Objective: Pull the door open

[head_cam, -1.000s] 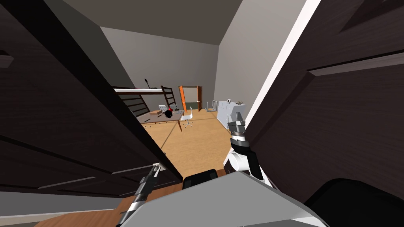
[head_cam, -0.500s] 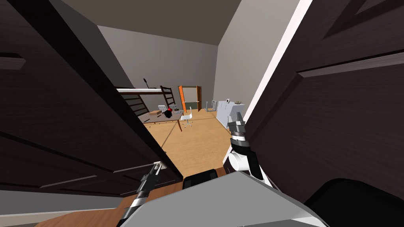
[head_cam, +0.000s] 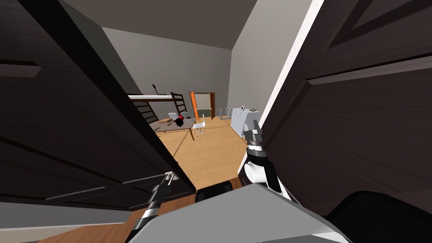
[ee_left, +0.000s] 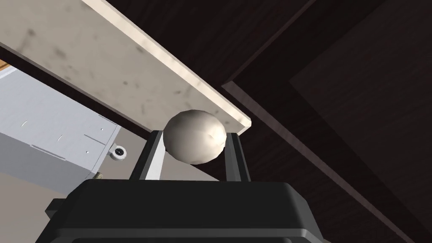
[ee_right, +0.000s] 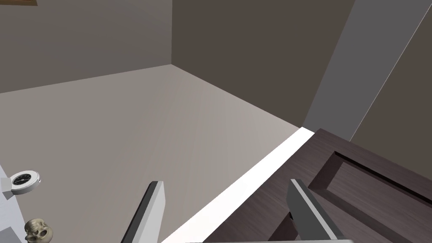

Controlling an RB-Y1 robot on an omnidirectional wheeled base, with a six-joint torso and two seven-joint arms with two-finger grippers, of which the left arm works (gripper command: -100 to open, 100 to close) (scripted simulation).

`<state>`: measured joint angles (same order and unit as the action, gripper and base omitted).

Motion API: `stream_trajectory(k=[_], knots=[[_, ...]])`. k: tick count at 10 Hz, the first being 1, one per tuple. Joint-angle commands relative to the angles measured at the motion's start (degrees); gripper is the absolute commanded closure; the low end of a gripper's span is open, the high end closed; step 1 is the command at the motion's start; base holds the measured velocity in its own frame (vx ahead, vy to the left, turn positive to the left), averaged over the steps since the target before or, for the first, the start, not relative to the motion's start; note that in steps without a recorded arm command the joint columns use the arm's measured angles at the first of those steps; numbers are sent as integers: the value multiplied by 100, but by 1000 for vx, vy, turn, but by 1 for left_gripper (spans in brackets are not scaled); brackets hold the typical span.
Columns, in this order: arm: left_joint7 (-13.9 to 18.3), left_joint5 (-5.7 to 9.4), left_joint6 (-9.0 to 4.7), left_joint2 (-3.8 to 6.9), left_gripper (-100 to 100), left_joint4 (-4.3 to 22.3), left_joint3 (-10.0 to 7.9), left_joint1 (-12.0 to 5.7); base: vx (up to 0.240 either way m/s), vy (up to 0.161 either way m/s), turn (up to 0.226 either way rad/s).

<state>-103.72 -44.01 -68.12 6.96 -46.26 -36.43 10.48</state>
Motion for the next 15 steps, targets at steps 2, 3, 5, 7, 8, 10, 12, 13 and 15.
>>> stream_trajectory(k=[2, 3, 5, 7, 8, 10, 12, 13, 15], knots=[[397, 104, 31, 20, 100, 31, 88, -40, -33, 5, -21], [551, 173, 54, 40, 100, 68, 145, -74, -55, 19, -38], [835, 241, 77, 60, 100, 104, 202, -108, -39, 15, -24], [1103, 312, 100, 80, 100, 141, 261, -143, -36, 8, -17], [1256, 388, 125, 101, 100, 181, 324, -181, -54, 23, -41], [1544, 463, 150, 123, 100, 221, 386, -218, -42, 10, -24], [1805, 539, 176, 144, 100, 261, 449, -256, -36, 12, -19], [1953, 614, 201, 166, 100, 302, 512, -293, -60, 23, -50], [2239, 692, 227, 188, 100, 342, 577, -332, -45, 14, -24]])
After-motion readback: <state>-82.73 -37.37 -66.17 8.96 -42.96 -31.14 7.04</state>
